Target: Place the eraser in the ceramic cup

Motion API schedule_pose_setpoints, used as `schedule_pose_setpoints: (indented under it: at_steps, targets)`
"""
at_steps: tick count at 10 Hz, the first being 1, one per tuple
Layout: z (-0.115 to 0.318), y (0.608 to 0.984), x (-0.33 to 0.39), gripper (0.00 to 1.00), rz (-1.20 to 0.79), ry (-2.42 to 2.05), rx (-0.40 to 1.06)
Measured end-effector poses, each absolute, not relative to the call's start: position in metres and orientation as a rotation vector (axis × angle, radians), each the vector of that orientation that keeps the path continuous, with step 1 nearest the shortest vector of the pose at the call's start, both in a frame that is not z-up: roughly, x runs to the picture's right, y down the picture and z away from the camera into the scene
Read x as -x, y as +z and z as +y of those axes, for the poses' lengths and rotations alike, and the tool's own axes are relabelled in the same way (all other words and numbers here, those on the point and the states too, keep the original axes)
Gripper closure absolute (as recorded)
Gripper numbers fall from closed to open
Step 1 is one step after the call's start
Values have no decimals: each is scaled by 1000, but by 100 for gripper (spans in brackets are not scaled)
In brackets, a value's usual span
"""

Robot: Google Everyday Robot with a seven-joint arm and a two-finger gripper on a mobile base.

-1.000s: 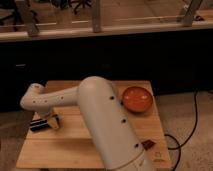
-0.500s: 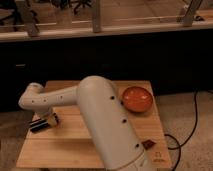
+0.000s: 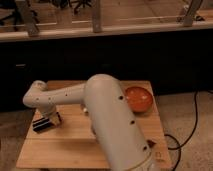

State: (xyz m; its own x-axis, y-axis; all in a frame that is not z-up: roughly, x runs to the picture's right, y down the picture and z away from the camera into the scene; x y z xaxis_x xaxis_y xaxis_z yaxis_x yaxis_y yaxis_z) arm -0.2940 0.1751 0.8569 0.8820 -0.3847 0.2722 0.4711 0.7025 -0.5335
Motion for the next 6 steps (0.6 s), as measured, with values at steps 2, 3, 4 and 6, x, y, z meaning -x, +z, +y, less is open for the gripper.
schedule_pose_setpoints:
  at_steps: [2,3,4,6]
  targets:
    - [169,848,287,100,-152,-462,628]
    - [165,842,285,100,-160,-453,625]
    - [161,838,280,100,-160,-446,619]
    - [159,833,278,100,-166,-443,615]
